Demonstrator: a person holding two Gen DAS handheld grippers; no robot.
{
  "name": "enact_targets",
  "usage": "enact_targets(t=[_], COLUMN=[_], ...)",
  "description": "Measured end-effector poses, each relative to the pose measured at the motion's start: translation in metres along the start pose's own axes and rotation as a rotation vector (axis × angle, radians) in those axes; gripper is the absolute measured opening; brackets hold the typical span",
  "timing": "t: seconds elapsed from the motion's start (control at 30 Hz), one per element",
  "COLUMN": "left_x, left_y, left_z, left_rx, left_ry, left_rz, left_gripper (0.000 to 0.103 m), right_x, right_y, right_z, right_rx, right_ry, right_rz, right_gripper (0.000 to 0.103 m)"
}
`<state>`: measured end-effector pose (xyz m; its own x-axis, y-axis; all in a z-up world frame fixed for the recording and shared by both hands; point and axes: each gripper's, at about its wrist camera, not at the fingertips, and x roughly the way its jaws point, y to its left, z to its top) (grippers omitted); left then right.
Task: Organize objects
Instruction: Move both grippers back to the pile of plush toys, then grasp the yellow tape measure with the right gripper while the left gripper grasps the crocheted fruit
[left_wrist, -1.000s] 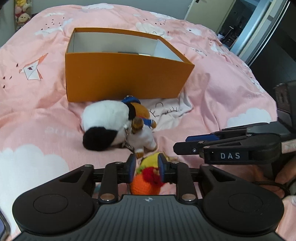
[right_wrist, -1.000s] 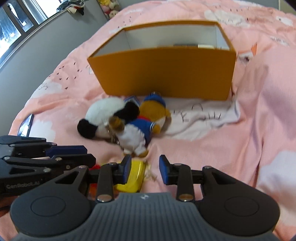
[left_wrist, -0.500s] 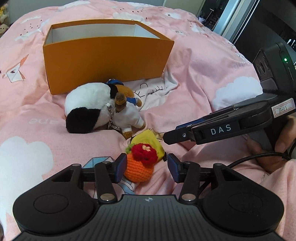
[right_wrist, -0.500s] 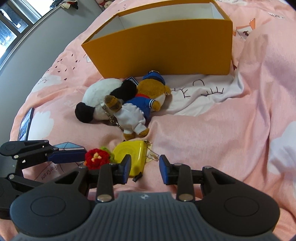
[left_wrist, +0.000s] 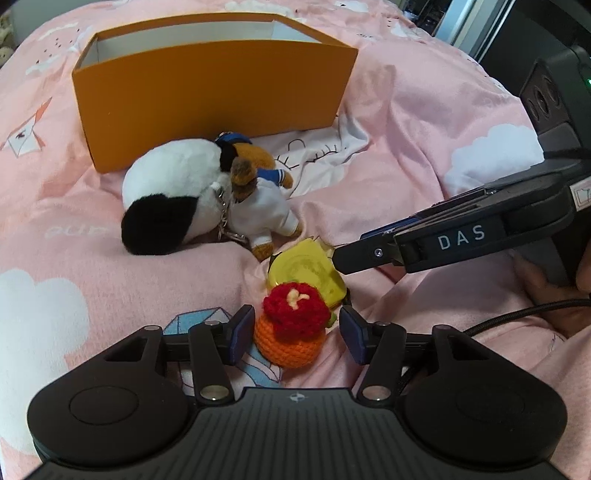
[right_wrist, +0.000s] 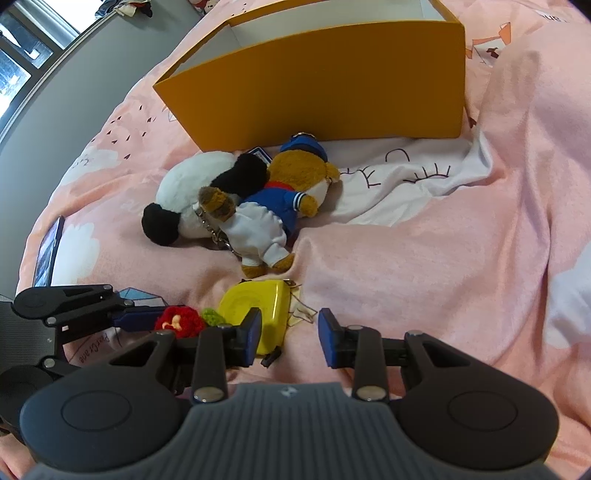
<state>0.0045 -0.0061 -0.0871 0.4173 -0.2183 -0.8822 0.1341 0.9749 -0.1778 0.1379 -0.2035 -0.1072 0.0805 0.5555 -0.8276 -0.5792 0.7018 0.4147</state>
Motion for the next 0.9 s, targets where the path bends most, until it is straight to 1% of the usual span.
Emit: enact_targets(t=[0.03,0.07,0.2,0.33,0.4,0.43,0.47,0.57,0.67,0.73,0.9], left_x=[0.000,-0.001,-0.005,-0.014,-0.016,-0.016,-0.017,-0.020,-0.023,-0.025,-0.026], left_y=[0.001,0.002,0.005,0.007,0.010,0.013,0.014,0.017,0.018,0.020,0.020], left_z=[0.000,0.000,-0.001,-0.001,0.000,-0.001,-0.001,-0.003,-0.006,-0.008,-0.010], left_rx=[-0.006,-0.009,-0.031,-0.047,-0.063,-0.071,-0.078,-0.083,-0.071,-0.082,-0.099], left_ry=[-0.003,-0.006,-0.021,-0.047,-0.046,-0.042,-0.038,-0.025,-0.001,0.005,0.022], left_rz=[-0.006,-0.008,-0.011,0.025,0.046,0.052,0.055,0.066,0.074,0.075,0.089], left_gripper=[0.054,0.053,0.052,0.051,0.051,0.051,0.051,0.051,0.052,0.053,0.053], right_x=[0.000,0.000,0.002,0.008,0.012,0.015,0.018,0.024,0.030,0.034,0.043], right_y=[0.001,0.001,0.002,0.006,0.007,0.008,0.011,0.021,0.031,0.035,0.039], right_z=[0.000,0.001,0.001,0.002,0.004,0.005,0.005,0.006,0.007,0.007,0.009], right_rx=[-0.004,-0.008,-0.018,-0.030,-0.034,-0.039,-0.049,-0.104,-0.159,-0.180,-0.205], right_ry=[0.000,0.001,0.009,0.032,0.040,0.046,0.053,0.068,0.077,0.086,0.103], right_rz=[0.000,-0.001,0.007,0.029,0.040,0.045,0.047,0.046,0.037,0.030,0.008], right_gripper=[0.036,0.036,0.036,0.036,0.036,0.039,0.045,0.053,0.054,0.058,0.058])
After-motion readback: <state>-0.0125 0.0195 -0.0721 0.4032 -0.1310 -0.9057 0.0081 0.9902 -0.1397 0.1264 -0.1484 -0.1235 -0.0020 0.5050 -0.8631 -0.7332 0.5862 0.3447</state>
